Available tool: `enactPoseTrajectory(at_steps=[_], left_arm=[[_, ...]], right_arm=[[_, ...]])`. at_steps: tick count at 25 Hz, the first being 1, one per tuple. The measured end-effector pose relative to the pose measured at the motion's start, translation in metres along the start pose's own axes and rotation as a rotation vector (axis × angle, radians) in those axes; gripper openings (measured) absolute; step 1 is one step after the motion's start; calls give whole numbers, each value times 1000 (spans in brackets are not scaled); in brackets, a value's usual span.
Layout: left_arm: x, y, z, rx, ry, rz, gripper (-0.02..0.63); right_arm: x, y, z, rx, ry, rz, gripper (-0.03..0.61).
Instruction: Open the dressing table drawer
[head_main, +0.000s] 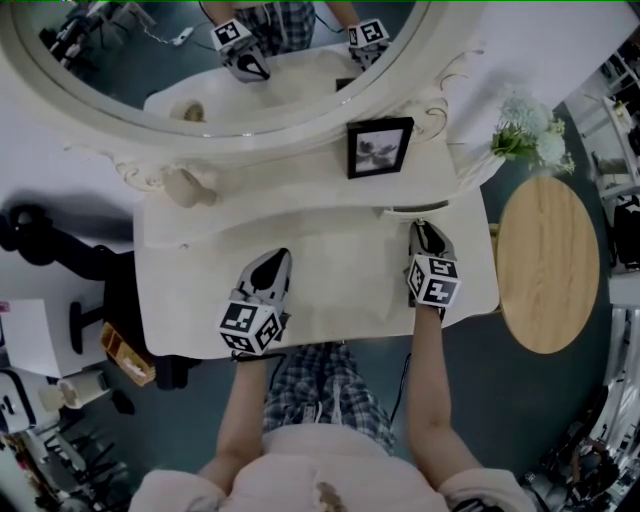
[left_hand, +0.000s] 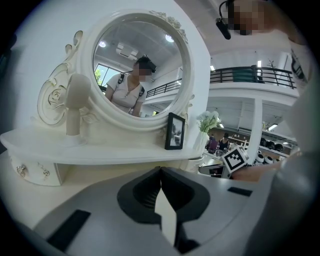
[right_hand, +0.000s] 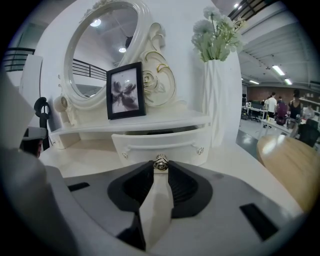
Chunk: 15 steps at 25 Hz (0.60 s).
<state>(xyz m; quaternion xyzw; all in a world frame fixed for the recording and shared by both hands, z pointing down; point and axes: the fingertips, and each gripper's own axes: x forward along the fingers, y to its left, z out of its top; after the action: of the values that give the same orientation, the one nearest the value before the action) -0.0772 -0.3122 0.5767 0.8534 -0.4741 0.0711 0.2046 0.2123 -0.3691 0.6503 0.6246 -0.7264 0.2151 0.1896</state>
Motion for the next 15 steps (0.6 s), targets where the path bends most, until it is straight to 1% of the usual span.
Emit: enactPoseTrajectory(at_steps=[15], left_arm=[[-4,-6,-2,5,5,-19,28]], right_arm=[[-20,1,-15,8,9,-11,106]])
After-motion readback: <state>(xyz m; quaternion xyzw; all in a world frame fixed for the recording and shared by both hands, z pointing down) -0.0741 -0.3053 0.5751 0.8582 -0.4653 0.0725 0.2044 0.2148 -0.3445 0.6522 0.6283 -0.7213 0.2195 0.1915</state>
